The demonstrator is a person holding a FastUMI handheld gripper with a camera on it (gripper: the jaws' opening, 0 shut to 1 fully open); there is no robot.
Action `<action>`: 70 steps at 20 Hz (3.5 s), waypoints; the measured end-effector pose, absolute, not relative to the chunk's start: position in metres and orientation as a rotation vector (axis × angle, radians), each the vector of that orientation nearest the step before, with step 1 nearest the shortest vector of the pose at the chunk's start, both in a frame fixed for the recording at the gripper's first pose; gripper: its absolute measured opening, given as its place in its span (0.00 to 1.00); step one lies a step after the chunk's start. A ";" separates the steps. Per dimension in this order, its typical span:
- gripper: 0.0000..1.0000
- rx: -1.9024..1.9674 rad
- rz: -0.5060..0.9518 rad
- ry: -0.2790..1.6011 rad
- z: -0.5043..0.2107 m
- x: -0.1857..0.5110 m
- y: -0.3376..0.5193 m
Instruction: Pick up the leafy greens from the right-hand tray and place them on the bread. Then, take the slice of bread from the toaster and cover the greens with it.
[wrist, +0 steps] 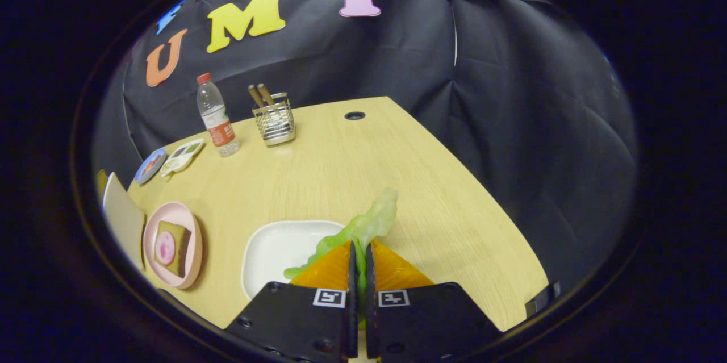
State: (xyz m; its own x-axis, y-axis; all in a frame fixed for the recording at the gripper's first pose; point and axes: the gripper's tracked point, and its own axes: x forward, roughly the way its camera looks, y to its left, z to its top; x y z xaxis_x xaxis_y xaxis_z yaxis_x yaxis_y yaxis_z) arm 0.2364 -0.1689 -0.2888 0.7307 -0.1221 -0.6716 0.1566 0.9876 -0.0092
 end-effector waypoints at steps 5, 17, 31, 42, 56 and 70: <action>0.06 0.018 -0.093 0.667 -0.243 0.224 -0.121; 0.06 -0.077 0.147 0.615 -0.216 0.193 0.062; 0.06 -0.054 0.311 0.664 -0.287 0.218 0.197; 0.19 -0.163 0.250 0.678 -0.319 0.229 0.160; 0.95 -0.170 0.197 0.564 -0.257 0.208 0.130; 0.96 -0.120 0.309 0.369 -0.098 0.150 0.237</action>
